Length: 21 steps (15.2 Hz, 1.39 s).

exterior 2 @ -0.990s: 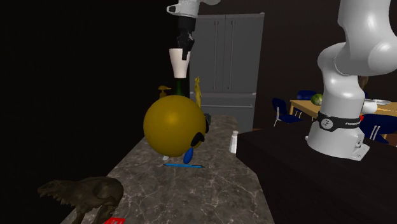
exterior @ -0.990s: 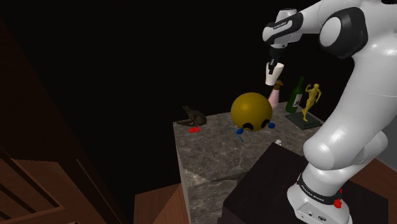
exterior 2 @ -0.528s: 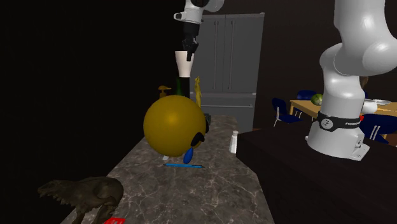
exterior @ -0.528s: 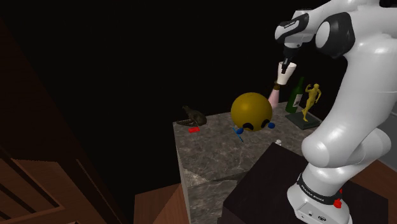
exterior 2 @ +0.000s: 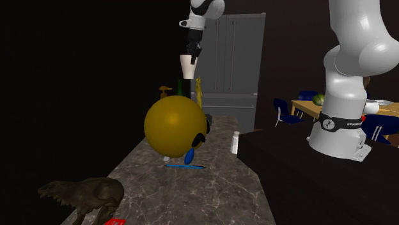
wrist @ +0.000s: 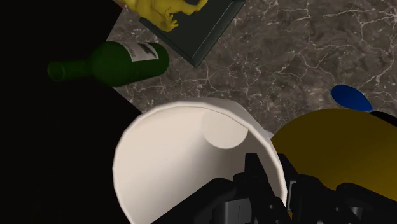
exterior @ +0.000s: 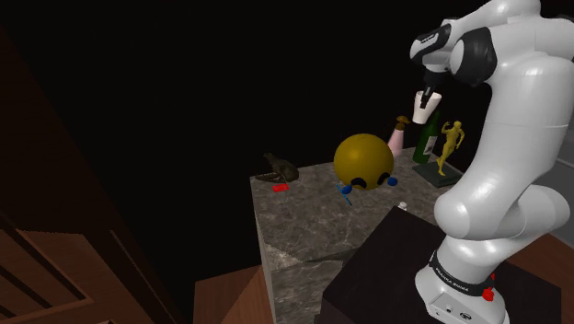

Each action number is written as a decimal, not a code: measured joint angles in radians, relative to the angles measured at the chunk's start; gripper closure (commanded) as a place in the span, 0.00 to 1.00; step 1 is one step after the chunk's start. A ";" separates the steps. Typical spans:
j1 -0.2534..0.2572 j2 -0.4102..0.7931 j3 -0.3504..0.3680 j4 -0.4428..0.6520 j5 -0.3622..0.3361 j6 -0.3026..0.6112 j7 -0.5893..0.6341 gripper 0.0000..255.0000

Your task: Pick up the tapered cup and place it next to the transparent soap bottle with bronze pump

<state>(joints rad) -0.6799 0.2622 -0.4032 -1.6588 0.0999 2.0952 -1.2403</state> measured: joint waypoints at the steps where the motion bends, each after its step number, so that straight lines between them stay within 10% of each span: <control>1: -0.002 0.004 0.000 -0.009 0.003 0.012 -0.004 1.00; 21: -0.014 0.092 0.021 -0.164 0.055 0.249 -0.037 1.00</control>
<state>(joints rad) -0.6937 0.3544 -0.3818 -1.8224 0.1548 2.3439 -1.2774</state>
